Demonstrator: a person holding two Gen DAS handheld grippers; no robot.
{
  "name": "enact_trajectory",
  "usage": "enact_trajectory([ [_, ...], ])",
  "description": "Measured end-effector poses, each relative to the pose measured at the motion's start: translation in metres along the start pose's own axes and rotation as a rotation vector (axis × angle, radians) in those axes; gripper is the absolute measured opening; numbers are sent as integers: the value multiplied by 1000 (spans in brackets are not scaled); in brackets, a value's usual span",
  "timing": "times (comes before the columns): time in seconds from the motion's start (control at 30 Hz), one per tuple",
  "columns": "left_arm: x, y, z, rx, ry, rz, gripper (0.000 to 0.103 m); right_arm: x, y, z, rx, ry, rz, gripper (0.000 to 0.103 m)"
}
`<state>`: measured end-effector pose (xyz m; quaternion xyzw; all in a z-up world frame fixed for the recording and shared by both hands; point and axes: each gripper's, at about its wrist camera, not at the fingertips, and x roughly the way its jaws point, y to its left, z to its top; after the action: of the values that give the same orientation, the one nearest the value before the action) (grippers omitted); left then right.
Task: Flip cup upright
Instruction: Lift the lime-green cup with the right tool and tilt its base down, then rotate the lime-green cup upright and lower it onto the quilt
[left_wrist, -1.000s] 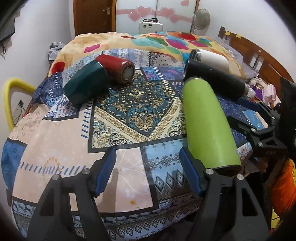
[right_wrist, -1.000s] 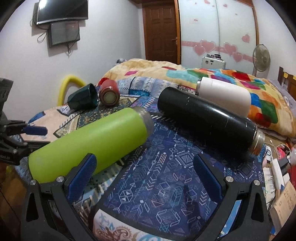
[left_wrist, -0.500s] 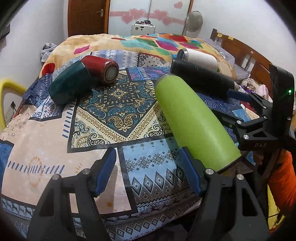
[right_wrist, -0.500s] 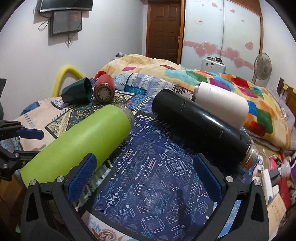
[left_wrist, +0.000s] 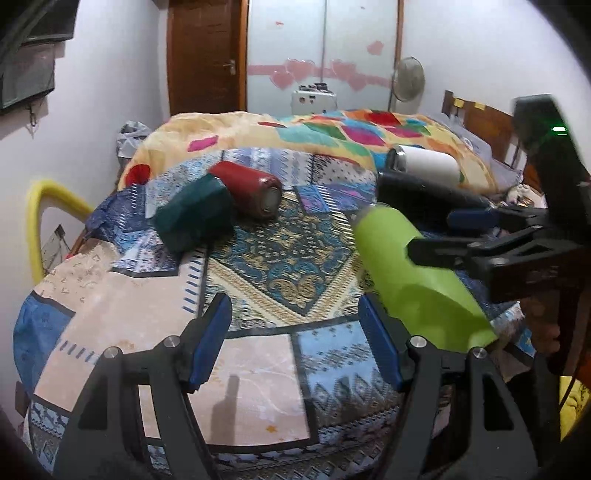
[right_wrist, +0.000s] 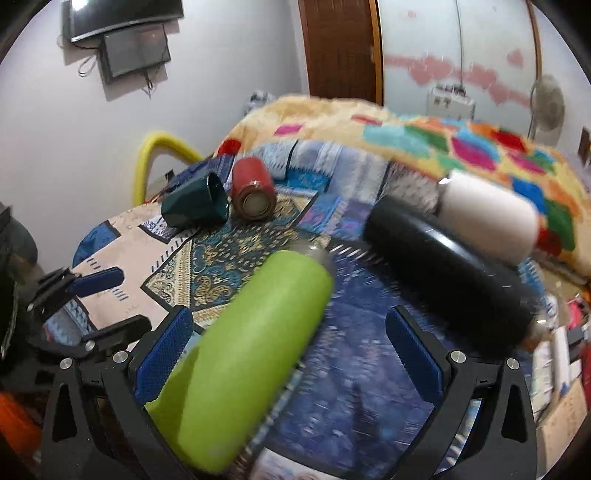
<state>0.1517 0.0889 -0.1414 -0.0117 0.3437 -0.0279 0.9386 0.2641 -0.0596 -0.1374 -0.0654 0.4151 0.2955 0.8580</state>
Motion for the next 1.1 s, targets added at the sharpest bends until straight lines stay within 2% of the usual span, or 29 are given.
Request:
enact_trajectory([
  [0.13,0,9,1,-9,-24,17,71,28,5,4,-13,89,-31,102],
  [0.17,1,10,2,-9,-29,21,71,32,6,5,-19,111,-38,98],
  [0.43,4,12,3,-8,-53,21,72,52,10,5,-13,238,23,90],
  [0.57,4,11,1,-13,-55,24,72,61,7,7,16,300,88,89],
  [0.67,0,10,1,-18,-61,19,72,60,6,7,26,311,103,85],
  [0.8,-8,8,3,-15,-78,20,72,51,2,4,43,305,124,69],
  [0.97,-20,6,4,-20,-106,14,72,44,0,1,26,313,110,68],
  [1.1,-25,3,6,-13,-118,22,72,29,7,3,-24,272,94,63],
])
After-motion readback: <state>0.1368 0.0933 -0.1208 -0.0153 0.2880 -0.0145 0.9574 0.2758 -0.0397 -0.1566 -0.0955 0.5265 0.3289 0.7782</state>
